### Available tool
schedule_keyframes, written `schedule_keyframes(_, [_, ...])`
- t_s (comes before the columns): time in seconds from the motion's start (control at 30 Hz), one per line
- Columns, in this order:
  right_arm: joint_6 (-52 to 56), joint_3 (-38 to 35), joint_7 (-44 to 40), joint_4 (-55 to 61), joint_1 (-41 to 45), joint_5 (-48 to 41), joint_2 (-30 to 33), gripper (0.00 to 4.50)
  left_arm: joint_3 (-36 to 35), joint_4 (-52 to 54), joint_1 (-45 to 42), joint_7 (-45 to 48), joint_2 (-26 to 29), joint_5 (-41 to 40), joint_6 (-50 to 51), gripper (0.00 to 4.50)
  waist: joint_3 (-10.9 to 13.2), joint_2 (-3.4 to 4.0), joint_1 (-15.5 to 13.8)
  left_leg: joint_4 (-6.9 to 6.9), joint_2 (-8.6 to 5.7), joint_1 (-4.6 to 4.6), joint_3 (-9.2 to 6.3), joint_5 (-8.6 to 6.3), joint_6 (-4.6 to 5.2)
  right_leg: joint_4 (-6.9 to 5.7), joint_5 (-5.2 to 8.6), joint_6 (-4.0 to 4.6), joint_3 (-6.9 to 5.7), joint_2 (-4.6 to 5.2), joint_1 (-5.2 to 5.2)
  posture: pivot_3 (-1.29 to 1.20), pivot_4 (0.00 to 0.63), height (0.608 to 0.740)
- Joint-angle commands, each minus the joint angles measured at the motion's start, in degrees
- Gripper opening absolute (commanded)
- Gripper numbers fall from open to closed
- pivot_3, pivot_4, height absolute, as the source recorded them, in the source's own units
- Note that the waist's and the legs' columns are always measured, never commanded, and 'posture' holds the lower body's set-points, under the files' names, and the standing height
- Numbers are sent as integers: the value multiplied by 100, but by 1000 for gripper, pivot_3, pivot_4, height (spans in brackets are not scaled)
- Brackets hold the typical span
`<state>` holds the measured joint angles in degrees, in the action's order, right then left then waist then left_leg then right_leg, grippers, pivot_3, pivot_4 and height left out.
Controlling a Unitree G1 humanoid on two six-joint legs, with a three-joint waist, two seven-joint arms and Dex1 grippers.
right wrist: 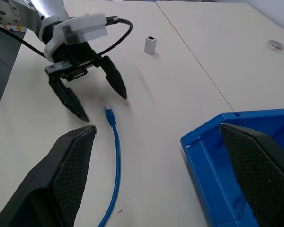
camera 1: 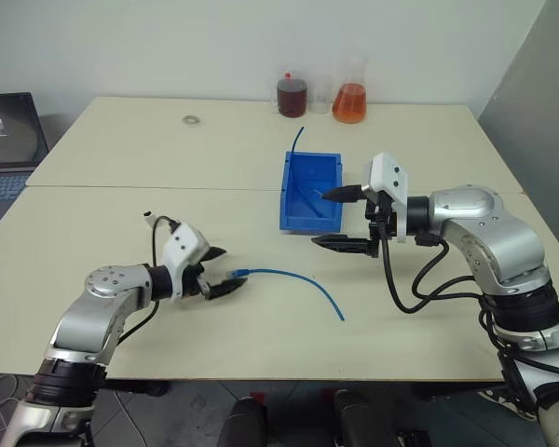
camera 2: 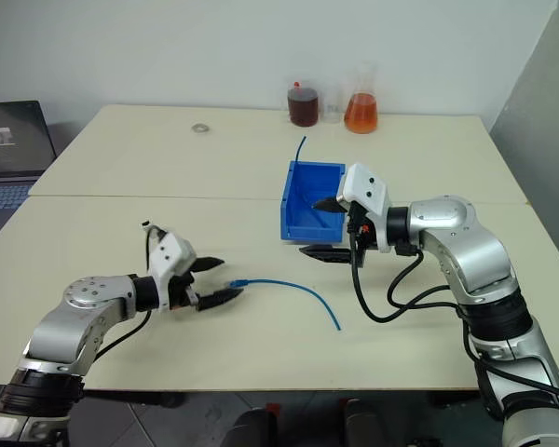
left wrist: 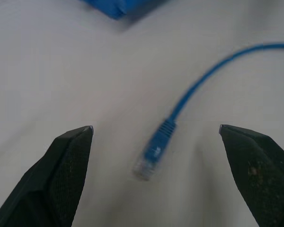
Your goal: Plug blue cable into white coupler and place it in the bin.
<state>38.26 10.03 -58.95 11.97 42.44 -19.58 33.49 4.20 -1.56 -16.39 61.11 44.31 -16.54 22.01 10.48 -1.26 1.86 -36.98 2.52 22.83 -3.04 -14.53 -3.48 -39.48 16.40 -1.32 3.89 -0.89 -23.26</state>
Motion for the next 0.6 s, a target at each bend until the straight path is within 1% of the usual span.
schedule_keyframes(0.03, [46,-152,78,292,9,-132,63,4439,427,-629,-378,446,174,634,-1042,4500,0,0,-1,0,0,0,0,0,0,0,0,0,0,-1,0,0,150,740])
schedule_keyframes(0.13, [98,-164,111,361,-22,-144,100,4439,625,-1281,-702,584,104,958,-1648,4500,0,0,-3,-1,0,0,0,0,1,-2,0,0,0,-2,0,0,150,740])
schedule_keyframes(0.27, [123,-180,107,420,-104,-135,192,4439,678,-1941,-1128,638,-117,1083,-2007,4500,-1,1,-1,-3,0,0,0,0,2,-4,0,0,0,-2,0,0,150,740])
schedule_keyframes(0.37, [163,-196,141,452,-130,-153,227,4439,705,-2255,-1279,760,-184,1131,-2239,4500,-1,2,-1,-5,-2,-1,0,0,2,-8,0,-1,1,-2,0,0,150,740])
schedule_keyframes(0.43, [182,-206,161,477,-141,-158,249,4439,723,-2335,-1314,1001,-168,1053,-2232,4500,-1,2,0,-5,-2,-2,0,0,3,-11,0,-1,2,-2,0,0,150,740])
schedule_keyframes(0.6, [229,-233,235,488,-122,-190,281,4439,817,-2385,-1250,1438,108,1140,-1962,4500,-1,2,28,-4,-1,-3,0,0,3,-11,0,-1,2,-3,0,0,150,740])
